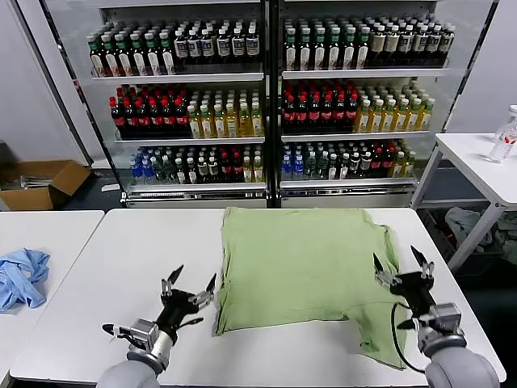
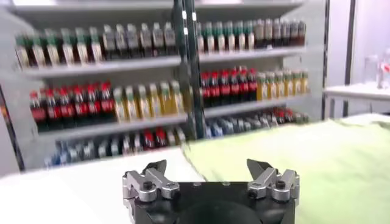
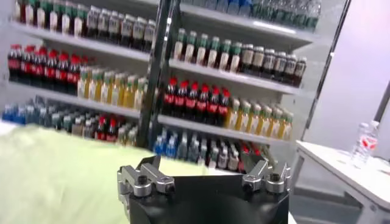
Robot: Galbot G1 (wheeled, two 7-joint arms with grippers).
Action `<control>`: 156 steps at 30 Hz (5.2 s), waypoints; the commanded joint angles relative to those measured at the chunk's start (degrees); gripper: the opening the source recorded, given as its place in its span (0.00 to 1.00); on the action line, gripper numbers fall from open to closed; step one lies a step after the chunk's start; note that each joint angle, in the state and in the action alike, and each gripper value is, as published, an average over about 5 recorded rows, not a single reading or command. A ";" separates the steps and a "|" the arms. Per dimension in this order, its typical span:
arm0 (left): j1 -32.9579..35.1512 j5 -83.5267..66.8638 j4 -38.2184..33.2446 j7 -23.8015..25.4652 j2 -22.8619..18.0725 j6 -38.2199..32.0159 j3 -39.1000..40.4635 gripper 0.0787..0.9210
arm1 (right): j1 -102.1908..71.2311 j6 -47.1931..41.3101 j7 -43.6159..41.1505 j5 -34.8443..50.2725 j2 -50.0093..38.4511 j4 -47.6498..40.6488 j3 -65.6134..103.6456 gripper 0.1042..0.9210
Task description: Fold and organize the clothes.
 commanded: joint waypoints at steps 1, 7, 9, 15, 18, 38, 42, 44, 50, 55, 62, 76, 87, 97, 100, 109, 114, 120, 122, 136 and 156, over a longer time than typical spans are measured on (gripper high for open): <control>4.50 -4.53 -4.01 -2.45 2.08 8.69 2.28 0.88 | -7.74 -0.71 1.55 2.03 -2.11 2.42 1.48 0.88; 5.10 -4.71 -4.64 -5.20 1.48 10.86 5.26 0.88 | -12.38 -0.95 0.46 5.65 -1.23 2.49 1.16 0.88; 4.28 -4.90 -3.64 -6.90 1.02 11.51 6.00 0.88 | -12.80 -0.70 0.52 5.45 -0.60 1.84 1.14 0.88; 2.34 -5.67 -0.79 -8.37 -0.16 11.98 7.14 0.88 | -12.75 0.36 1.68 4.56 0.86 -0.84 1.14 0.88; 1.34 -5.66 0.26 -8.73 -0.74 11.60 7.27 0.88 | -12.43 0.70 1.74 4.79 1.29 -1.35 0.83 0.88; -2.07 -2.43 5.45 -5.69 -2.45 10.39 9.51 0.36 | -8.26 0.68 1.66 12.35 1.36 -4.27 -1.71 0.26; -3.42 -0.93 7.04 -4.22 -2.91 10.44 10.21 0.23 | -7.24 1.01 1.25 12.59 1.15 -4.45 -2.36 0.13; -3.71 -0.60 6.77 -3.56 -3.01 10.24 9.97 0.16 | -6.65 1.14 0.98 12.62 1.19 -3.74 -2.72 0.07; 0.07 -0.77 -0.01 -1.56 0.44 9.02 4.28 0.01 | -8.61 0.13 0.27 13.03 1.07 3.10 -0.95 0.00; 7.73 -2.56 -6.98 -1.06 6.06 9.42 -4.14 0.01 | -15.53 -1.25 -1.62 9.57 1.85 9.95 0.28 0.00; 22.54 -6.34 -15.75 -1.04 9.76 11.96 -16.00 0.01 | -23.18 -2.40 -2.36 3.34 2.90 14.66 0.08 0.00; 11.10 -12.51 -13.63 -0.87 11.34 7.92 -18.26 0.01 | -3.01 -5.48 1.72 8.78 0.24 11.65 0.82 0.00; -12.53 -8.53 11.13 4.10 8.95 -1.21 -3.30 0.01 | 18.98 -7.75 3.16 6.32 1.99 -4.62 -8.02 0.00; -22.23 -11.59 22.89 9.27 7.57 -1.37 0.53 0.01 | 22.36 -6.62 2.79 3.73 2.97 -12.08 -11.19 0.00; -24.35 -10.19 25.31 9.60 7.18 -1.41 1.88 0.01 | 22.76 -6.58 2.76 2.46 3.34 -13.34 -12.34 0.01; -28.85 -4.43 32.17 7.87 5.25 -3.66 4.04 0.21 | 21.48 -6.89 1.83 -2.00 4.45 -14.34 -15.19 0.24; -24.05 -4.60 26.89 7.37 7.79 -3.77 1.35 0.38 | 17.00 -6.89 1.78 -1.68 2.87 -8.36 -12.04 0.41; -13.82 -13.97 12.22 4.20 11.03 0.80 -2.58 0.59 | 9.08 -7.80 2.91 -0.72 1.46 -0.53 -8.50 0.63; -10.73 -17.10 8.71 2.68 11.22 3.41 -3.21 0.66 | 7.71 -8.47 3.68 -0.76 1.75 -0.25 -8.52 0.70; -7.29 -11.30 8.90 -2.01 9.40 12.32 -0.82 0.76 | 11.04 -8.22 5.83 4.62 4.69 -8.50 -11.67 0.68; -9.67 -12.73 10.01 -0.86 8.16 12.33 -0.35 0.10 | 11.48 -4.52 4.17 8.74 5.15 -8.51 -12.12 0.03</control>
